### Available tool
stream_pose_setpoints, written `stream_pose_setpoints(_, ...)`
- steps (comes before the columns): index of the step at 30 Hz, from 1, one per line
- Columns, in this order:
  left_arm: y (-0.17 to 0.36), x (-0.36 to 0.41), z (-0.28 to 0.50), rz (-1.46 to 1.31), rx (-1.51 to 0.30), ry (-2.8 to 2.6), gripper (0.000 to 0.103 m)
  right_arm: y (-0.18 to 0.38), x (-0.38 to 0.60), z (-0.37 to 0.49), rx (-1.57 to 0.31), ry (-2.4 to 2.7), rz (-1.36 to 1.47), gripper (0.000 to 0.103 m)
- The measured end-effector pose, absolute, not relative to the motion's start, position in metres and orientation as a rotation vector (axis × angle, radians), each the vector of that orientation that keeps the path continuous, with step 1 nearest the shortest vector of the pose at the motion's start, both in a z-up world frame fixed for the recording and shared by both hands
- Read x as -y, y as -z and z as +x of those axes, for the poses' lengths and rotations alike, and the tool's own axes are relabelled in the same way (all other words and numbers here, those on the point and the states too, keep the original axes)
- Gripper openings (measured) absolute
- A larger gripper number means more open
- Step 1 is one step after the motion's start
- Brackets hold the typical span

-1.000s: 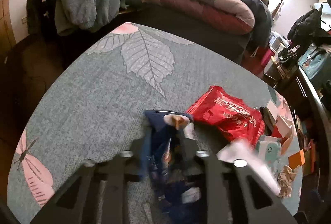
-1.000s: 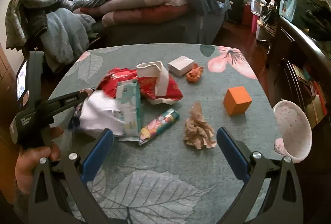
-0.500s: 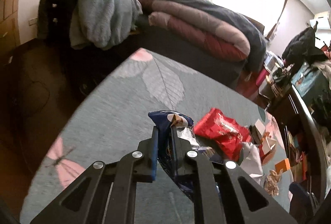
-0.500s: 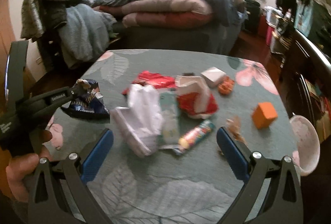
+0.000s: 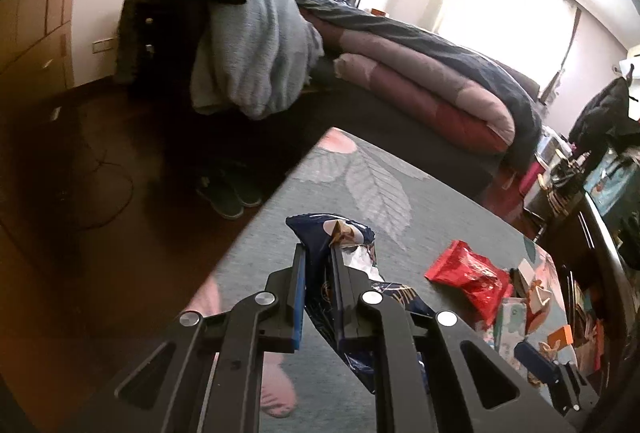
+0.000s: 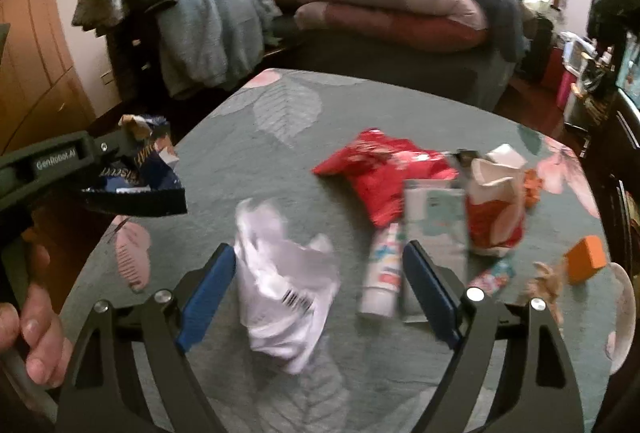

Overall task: Collect trash
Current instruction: 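Lift the blue wrapper with the left gripper while the right gripper grasps the white tissue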

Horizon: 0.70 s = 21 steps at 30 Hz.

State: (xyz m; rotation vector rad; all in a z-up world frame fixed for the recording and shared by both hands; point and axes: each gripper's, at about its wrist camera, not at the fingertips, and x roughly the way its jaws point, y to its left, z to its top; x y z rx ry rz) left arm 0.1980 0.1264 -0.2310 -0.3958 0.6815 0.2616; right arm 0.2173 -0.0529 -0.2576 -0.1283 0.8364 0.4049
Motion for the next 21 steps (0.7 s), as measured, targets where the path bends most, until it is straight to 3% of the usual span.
stream_pose_setpoints(3, 0.229, -0.137, 0.192, -0.405, -0.674, -0.281, 0.012, 0.264, 0.04, 0.221, -0.855, -0.446, -0.135, 0.077)
stream_pose_setpoints(5, 0.228, -0.14, 0.189, -0.407, -0.67, -0.287, 0.012, 0.271, 0.033, 0.225, -0.892, -0.478, -0.132, 0.061)
stream_pose_setpoints(8, 0.226, -0.143, 0.185, -0.406, -0.664, -0.294, 0.012, 0.27, 0.028, 0.221, -0.865, -0.475, -0.162, 0.035)
stream_pose_setpoints(9, 0.225, -0.144, 0.184, -0.407, -0.661, -0.295, 0.012, 0.269, 0.029, 0.221, -0.871, -0.488, -0.151, 0.014)
stream_pose_setpoints(21, 0.205, -0.124, 0.169, -0.387, -0.63, -0.252, 0.012, 0.242, 0.072, 0.189, -0.838, -0.498, -0.054, 0.012)
